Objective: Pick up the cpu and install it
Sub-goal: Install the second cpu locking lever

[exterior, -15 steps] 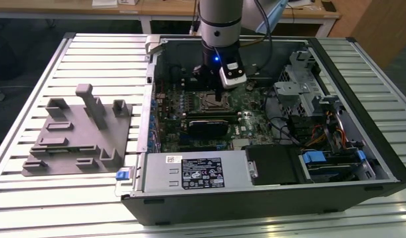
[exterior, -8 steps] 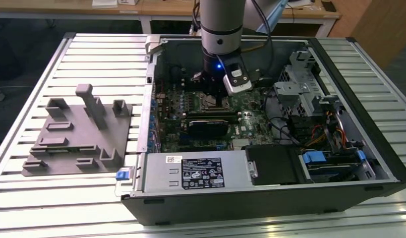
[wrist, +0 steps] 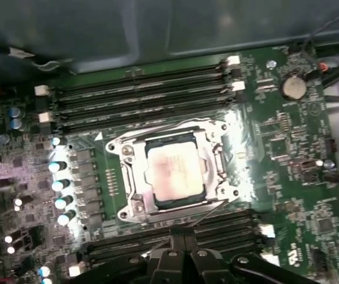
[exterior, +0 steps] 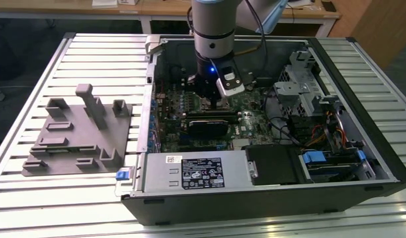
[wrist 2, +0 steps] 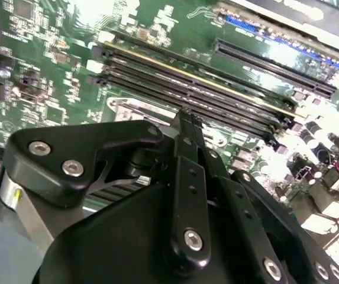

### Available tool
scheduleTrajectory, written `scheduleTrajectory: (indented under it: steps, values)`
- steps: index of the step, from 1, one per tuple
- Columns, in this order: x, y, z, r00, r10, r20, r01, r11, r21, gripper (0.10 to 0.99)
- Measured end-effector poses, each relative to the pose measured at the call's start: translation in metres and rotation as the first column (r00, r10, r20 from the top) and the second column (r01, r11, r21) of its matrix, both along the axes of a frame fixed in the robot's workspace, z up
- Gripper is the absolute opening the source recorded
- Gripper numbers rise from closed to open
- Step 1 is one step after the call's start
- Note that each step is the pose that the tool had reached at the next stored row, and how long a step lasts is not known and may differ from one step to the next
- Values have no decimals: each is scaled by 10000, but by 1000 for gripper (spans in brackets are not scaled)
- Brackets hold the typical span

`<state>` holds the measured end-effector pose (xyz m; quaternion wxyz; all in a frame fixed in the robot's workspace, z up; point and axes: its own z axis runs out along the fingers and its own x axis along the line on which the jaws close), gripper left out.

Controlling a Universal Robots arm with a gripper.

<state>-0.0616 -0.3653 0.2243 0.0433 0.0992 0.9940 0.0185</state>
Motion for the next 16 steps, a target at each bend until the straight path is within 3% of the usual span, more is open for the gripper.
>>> scheduleTrajectory:
  steps: [6, 9, 13, 16]
  values:
    - [-129, -17, -54, 10000, 1, 2, -1, 9999, 111, 106]
    - [-191, -42, -66, 10000, -1, 1, 1, 9996, 300, 106]
    - [-227, -94, -77, 10000, 0, 1, 0, 9976, 686, 106]
    - [-227, -101, -78, 10000, -1, 2, 1, 9974, 724, 106]
